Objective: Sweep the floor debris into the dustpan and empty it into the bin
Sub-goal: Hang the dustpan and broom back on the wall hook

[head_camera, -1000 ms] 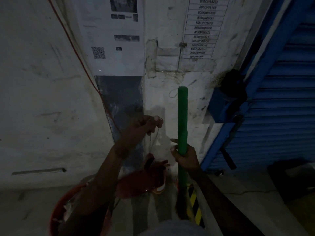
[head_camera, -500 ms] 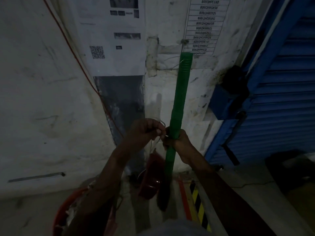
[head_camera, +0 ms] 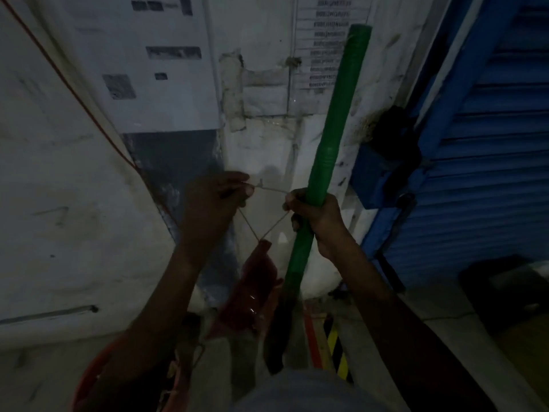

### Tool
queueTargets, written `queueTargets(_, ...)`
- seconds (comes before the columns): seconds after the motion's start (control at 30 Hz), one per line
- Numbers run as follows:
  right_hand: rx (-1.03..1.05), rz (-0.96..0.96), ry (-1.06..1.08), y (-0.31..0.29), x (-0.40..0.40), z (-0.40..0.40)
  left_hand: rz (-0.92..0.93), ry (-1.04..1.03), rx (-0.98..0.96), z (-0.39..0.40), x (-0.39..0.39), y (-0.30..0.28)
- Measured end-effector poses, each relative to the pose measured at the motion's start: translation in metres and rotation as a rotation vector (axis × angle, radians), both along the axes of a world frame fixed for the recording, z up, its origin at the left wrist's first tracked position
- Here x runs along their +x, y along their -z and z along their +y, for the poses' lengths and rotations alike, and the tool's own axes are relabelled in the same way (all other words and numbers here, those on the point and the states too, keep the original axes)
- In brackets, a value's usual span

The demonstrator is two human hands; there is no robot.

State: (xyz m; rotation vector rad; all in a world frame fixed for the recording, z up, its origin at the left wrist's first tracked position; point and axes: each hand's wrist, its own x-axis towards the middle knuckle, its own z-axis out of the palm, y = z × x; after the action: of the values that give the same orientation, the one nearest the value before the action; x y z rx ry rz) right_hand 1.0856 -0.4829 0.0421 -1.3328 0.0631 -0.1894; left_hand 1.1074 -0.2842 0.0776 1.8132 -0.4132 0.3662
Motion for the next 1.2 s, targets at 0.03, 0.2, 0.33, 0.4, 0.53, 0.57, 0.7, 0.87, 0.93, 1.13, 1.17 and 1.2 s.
queueTargets(0.03, -0.028, -0.009, 0.001, -0.007, 0.006, -0.008, -0.02, -0.037, 0.001, -0.009, 0.005, -0.004)
queueTargets(0.2, -0.187, -0.075, 0.016, -0.046, 0.028, -0.048, -0.159, -0.164, 0.008, -0.059, 0.029, -0.034)
queueTargets(0.33, -0.28, -0.148, 0.071, -0.101, 0.054, -0.081, -0.328, -0.205, -0.061, -0.094, 0.05, -0.078)
queueTargets(0.4, -0.321, -0.191, 0.126, -0.138, 0.07, -0.097, -0.418, -0.213, -0.077, -0.111, 0.06, -0.106)
queueTargets(0.53, -0.347, -0.279, 0.155, -0.218, 0.094, -0.118, -0.597, -0.253, -0.041, -0.136, 0.087, -0.173)
queueTargets(0.57, -0.345, -0.291, 0.163, -0.235, 0.099, -0.121, -0.642, -0.269, -0.038, -0.14, 0.097, -0.19)
queueTargets(0.7, -0.326, -0.328, 0.193, -0.294, 0.125, -0.126, -0.737, -0.282, 0.002, -0.149, 0.132, -0.255)
queueTargets(0.87, -0.276, -0.358, 0.21, -0.36, 0.156, -0.113, -0.848, -0.288, 0.013, -0.145, 0.168, -0.324)
queueTargets(0.93, -0.253, -0.354, 0.215, -0.388, 0.164, -0.106, -0.878, -0.287, 0.008, -0.143, 0.181, -0.354)
queueTargets(1.13, -0.214, -0.372, 0.267, -0.466, 0.183, -0.091, -0.902, -0.249, -0.059, -0.138, 0.209, -0.427)
queueTargets(1.17, -0.208, -0.378, 0.283, -0.476, 0.185, -0.09, -0.896, -0.233, -0.071, -0.139, 0.212, -0.438)
queueTargets(1.2, -0.203, -0.383, 0.299, -0.486, 0.187, -0.091, -0.893, -0.22, -0.08, -0.142, 0.215, -0.448)
